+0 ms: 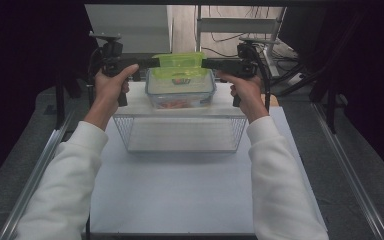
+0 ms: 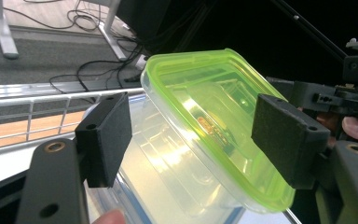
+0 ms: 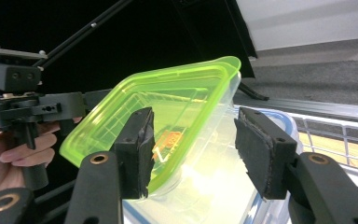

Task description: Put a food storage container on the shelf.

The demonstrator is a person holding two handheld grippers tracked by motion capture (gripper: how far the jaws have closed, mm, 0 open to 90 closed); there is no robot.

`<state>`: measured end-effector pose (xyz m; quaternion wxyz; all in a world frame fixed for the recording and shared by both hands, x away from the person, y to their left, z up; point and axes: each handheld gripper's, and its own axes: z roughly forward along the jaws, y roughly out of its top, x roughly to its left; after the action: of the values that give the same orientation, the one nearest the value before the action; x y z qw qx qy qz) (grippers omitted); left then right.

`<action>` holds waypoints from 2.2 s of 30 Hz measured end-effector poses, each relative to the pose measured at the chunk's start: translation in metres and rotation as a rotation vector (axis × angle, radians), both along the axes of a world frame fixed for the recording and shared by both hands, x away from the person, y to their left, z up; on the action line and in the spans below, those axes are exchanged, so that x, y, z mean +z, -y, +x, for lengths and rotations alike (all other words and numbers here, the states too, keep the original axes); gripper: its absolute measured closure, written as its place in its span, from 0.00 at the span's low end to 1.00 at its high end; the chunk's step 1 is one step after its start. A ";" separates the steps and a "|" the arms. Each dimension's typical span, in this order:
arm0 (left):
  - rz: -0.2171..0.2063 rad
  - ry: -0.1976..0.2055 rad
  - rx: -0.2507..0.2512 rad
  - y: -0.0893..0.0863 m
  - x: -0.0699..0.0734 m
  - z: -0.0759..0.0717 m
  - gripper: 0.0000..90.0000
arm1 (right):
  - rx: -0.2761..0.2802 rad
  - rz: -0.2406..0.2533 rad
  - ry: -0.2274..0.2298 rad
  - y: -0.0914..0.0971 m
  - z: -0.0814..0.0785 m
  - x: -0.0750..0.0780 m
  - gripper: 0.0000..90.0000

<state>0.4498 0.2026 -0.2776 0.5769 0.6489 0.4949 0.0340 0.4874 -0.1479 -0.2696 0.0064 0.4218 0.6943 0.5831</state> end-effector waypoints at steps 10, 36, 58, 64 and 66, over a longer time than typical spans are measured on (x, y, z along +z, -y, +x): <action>0.047 0.051 -0.038 -0.004 0.007 -0.019 0.32 | 0.013 -0.004 0.024 0.009 -0.012 0.004 0.50; 0.069 0.077 -0.097 -0.027 -0.025 -0.096 0.30 | 0.082 -0.028 0.081 0.042 -0.076 -0.012 0.43; 0.142 0.040 -0.196 -0.019 -0.144 -0.169 0.27 | 0.167 -0.168 0.085 0.078 -0.149 -0.108 0.40; 0.177 -0.014 -0.216 -0.012 -0.173 -0.178 0.27 | 0.166 -0.188 0.022 0.083 -0.162 -0.148 0.40; 0.182 -0.028 -0.218 -0.012 -0.179 -0.180 0.27 | 0.168 -0.202 0.002 0.084 -0.166 -0.159 0.40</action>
<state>0.2699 0.2148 -0.4566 0.5090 0.7488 0.4245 0.0066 0.3211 -0.2322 -0.4286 0.0008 0.3589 0.7824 0.5090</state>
